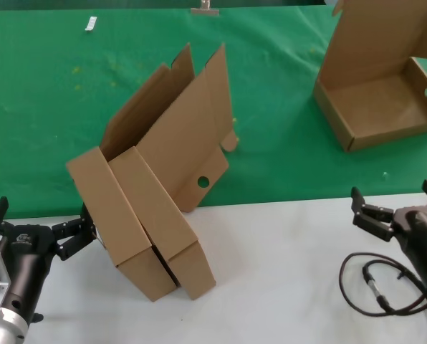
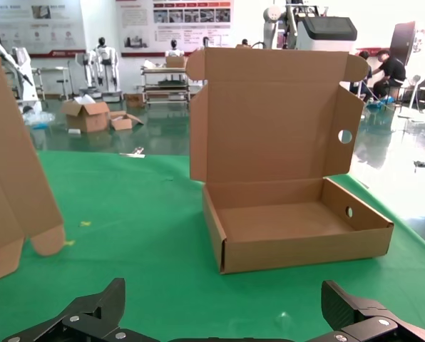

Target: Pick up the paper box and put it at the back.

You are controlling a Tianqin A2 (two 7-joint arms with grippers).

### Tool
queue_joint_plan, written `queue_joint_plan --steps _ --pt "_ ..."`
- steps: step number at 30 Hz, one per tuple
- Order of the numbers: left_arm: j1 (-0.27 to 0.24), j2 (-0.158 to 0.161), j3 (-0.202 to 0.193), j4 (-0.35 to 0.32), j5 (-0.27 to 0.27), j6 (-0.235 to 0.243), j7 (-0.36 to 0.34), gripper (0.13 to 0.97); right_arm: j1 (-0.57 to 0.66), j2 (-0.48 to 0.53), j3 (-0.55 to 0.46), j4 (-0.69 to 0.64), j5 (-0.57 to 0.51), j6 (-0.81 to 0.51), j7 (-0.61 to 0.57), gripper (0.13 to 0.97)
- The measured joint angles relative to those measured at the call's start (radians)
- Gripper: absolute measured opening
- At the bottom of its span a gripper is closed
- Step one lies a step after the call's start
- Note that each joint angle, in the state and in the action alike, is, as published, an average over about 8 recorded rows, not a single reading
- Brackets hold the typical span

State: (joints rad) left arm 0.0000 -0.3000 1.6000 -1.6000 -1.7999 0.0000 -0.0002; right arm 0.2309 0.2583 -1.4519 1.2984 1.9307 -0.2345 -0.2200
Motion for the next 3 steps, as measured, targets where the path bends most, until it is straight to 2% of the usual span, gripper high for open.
queue_joint_plan --steps 3 --pt "0.000 0.000 0.000 0.000 0.000 0.000 0.000 0.966 -0.015 0.003 -0.010 0.020 -0.009 0.016 0.015 0.966"
